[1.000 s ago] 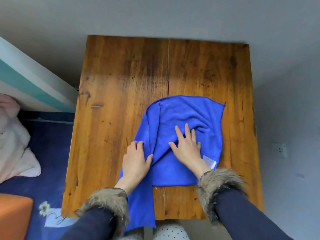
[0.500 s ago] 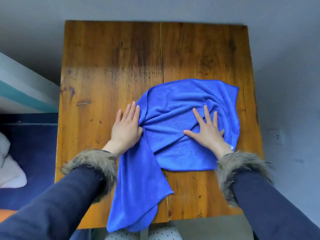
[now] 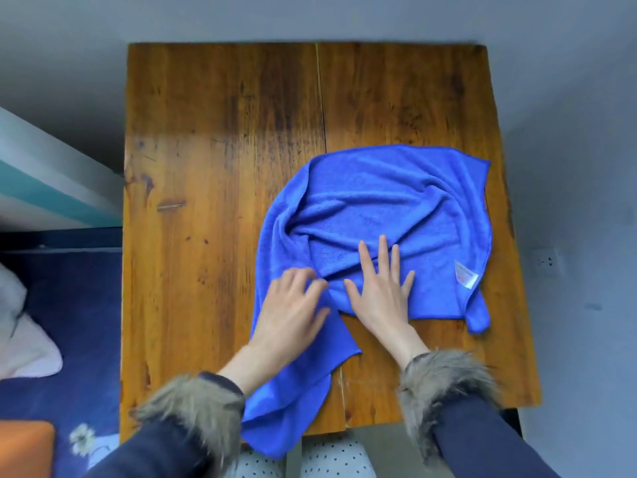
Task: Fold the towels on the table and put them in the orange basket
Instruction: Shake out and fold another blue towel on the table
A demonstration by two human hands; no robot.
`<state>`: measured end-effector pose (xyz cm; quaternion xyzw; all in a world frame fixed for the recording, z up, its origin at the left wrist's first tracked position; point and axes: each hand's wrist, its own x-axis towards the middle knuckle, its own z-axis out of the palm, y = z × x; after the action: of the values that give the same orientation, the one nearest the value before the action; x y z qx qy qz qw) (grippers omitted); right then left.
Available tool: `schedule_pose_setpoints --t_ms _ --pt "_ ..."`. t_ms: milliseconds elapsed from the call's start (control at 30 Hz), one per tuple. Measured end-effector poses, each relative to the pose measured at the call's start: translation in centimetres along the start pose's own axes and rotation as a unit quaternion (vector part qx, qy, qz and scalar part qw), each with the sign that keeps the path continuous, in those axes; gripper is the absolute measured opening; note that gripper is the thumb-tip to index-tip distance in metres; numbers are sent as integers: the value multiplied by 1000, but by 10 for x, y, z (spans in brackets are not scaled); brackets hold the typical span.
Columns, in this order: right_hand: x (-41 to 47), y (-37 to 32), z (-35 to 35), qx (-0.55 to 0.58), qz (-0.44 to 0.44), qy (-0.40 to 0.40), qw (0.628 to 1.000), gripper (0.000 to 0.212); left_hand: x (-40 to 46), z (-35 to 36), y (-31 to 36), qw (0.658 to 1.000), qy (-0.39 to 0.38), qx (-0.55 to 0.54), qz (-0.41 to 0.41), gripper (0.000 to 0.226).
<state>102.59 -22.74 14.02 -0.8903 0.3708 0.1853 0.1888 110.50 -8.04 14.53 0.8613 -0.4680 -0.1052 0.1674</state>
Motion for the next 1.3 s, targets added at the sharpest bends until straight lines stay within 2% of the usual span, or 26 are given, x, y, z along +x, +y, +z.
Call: schedule_pose_setpoints --t_ms 100,200,233,400,533,600,733,800,933,1033,1100,1200,1300 --pt "-7 6 7 29 51 -11 998 83 -14 19 6 995 -84 54 24 42" --pt "-8 15 8 31 54 -14 998 93 -6 23 -1 995 -58 74 34 10" --pt "-7 17 7 29 54 -16 998 97 -2 22 -4 995 -49 71 39 7" --pt "-4 17 0 39 65 -38 996 103 -5 -10 -38 998 -44 41 38 14" --pt "-5 11 -2 43 79 -48 995 99 -25 -24 -60 998 -47 46 -22 41" --pt "-7 6 -2 46 89 -47 994 93 -33 -20 -50 997 -47 44 -35 47" --pt "-15 -7 6 13 68 -36 997 79 -37 0 -28 996 -34 52 -64 41" --pt "-18 -10 8 14 62 -47 997 81 -34 3 -29 996 -8 53 -68 23" --pt "-15 -10 6 13 79 -68 994 90 -31 -7 -46 999 23 -14 -42 23" --pt "-11 -10 2 17 88 -77 993 94 -30 -24 -72 980 48 -154 -120 18" --pt "-11 -8 1 19 88 -81 993 96 -27 -42 -94 941 88 -239 -224 11" --pt "-12 -1 -3 19 93 -85 992 98 -17 -71 -140 888 146 -249 -357 11" --pt "-14 6 -8 23 112 -96 989 98 0 -91 -182 859 173 -230 -423 16"
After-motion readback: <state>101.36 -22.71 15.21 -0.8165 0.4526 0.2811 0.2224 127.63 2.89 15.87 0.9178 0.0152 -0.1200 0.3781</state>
